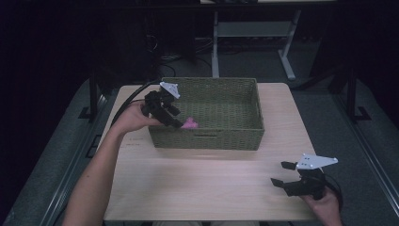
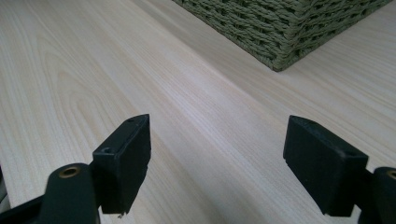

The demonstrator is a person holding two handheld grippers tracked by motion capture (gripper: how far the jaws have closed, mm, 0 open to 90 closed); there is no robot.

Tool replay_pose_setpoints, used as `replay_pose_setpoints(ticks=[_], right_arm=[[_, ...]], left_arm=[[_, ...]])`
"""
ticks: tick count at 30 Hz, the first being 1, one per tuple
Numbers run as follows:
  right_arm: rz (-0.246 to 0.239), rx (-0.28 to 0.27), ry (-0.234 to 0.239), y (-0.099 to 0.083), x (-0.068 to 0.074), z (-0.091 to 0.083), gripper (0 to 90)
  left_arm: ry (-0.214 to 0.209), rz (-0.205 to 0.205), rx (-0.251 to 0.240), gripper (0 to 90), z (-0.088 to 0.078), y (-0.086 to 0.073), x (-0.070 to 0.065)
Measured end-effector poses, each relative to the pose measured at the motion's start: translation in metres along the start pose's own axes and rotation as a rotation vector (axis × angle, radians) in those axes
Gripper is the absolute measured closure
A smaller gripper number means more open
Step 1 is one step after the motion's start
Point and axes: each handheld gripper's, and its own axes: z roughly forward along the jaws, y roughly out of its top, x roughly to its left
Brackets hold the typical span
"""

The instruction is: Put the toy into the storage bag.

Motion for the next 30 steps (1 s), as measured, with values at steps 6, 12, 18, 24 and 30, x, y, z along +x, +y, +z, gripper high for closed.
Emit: replay_pose_setpoints(ticks=[6,12,18,24,30], right_arm=[[0.007,-0.009,0.001,-0.001,0.000,-0.001,22.4],[-0.001,-0.008,-0.004,0.000,0.000,-0.002,22.2],[0.002,-0.008,-0.008,0.000,0.001,-0.002,21.0],[0.006,-0.002,-0.011,0.001,0.002,0.000,20.3],[0.007,-0.002,-0.012,0.001,0.002,0.000,20.3]], left_arm=[[0.002,0.012,0.006,35.8,0.001,0.003,-0.009],[0.008,0.002,-0.023,32.3,0.001,-0.001,-0.013],[0.011,-0.017,-0.035,29.5,0.000,-0.009,-0.018],[0.016,-0.025,-0.035,26.0,-0.002,-0.015,-0.023],[0.018,-0.033,-0.047,25.2,-0.004,-0.021,-0.026]])
